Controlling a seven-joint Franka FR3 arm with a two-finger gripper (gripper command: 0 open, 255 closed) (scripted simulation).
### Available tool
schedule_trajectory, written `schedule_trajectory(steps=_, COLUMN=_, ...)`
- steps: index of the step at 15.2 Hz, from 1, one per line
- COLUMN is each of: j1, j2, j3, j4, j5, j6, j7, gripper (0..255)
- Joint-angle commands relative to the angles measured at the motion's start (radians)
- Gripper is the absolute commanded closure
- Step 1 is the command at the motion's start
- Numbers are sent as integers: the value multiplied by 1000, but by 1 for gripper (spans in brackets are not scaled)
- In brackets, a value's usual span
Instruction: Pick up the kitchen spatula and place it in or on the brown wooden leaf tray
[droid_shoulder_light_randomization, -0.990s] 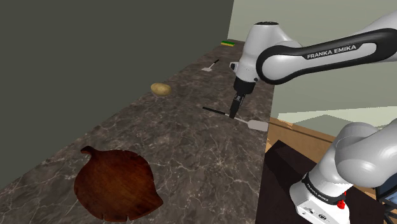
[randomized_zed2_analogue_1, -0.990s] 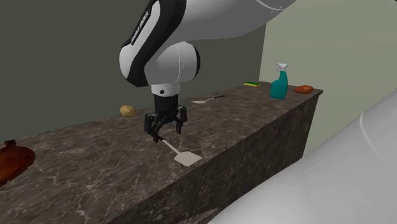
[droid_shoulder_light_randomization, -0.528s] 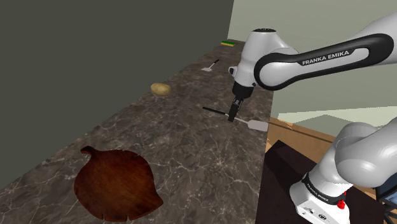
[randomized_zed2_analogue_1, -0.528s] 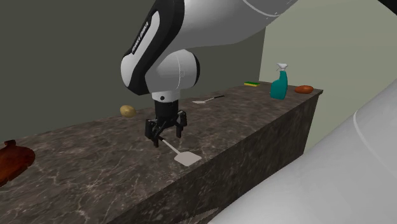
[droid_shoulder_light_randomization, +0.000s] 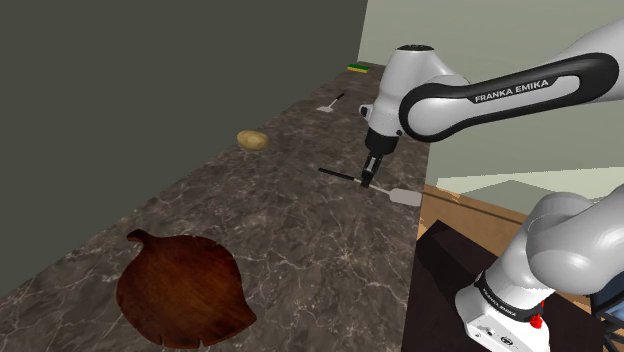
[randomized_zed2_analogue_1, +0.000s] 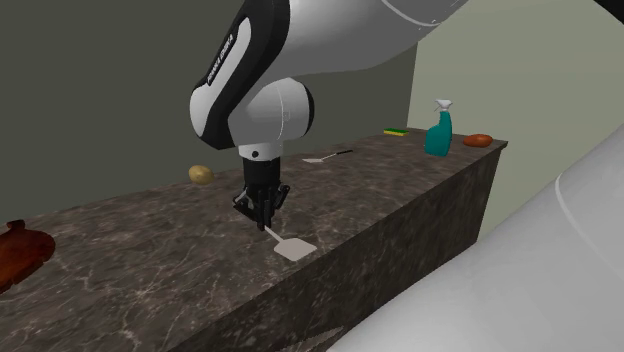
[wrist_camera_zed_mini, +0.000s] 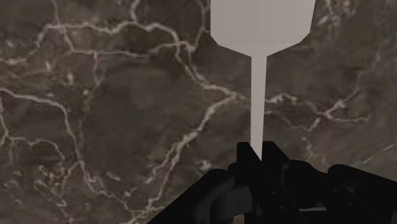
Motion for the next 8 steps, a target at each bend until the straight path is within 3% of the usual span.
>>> schedule_trajectory(steps=1, j1=0, j2=0, j3=0, j4=0, j5=0, j6=0, j7=0, gripper=255)
schedule_trajectory(steps=8, j1=0, j2=-16, j3=-3, j4=29, j5=-1, j6=-45, j7=0, gripper=255)
